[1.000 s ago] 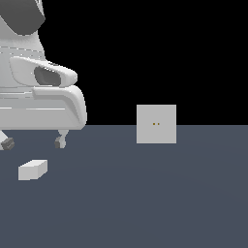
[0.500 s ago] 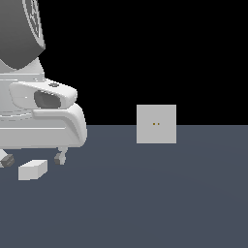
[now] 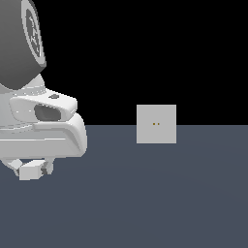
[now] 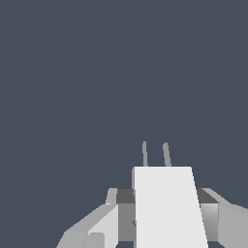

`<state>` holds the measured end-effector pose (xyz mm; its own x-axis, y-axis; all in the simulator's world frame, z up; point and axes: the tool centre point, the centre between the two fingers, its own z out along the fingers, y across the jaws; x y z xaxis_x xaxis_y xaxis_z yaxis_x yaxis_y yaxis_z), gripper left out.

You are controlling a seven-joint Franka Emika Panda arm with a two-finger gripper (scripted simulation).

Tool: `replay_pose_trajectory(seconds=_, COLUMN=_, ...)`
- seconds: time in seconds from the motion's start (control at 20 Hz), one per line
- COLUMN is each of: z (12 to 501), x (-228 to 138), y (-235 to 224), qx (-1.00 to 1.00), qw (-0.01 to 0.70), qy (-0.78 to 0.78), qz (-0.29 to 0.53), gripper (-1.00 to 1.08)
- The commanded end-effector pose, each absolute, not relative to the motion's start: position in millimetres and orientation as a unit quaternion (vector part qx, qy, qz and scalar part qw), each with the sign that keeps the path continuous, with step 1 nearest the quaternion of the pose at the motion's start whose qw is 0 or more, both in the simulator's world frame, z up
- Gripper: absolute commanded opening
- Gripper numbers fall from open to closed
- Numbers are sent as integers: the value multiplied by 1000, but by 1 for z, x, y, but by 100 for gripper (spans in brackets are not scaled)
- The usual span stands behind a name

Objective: Plug the charger into the wall socket.

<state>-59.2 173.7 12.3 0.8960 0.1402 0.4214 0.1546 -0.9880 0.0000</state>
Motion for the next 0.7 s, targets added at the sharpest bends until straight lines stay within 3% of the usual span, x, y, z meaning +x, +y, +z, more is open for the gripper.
replay_pose_trajectory(seconds=0.0, z=12, x=-59, y=175, qx=-973, qw=17, qy=-76, qz=-215, gripper=-100)
replay_pose_trajectory(seconds=0.65, z=16, x=-58, y=163, qx=-974, qw=16, qy=-71, qz=-215, gripper=-100)
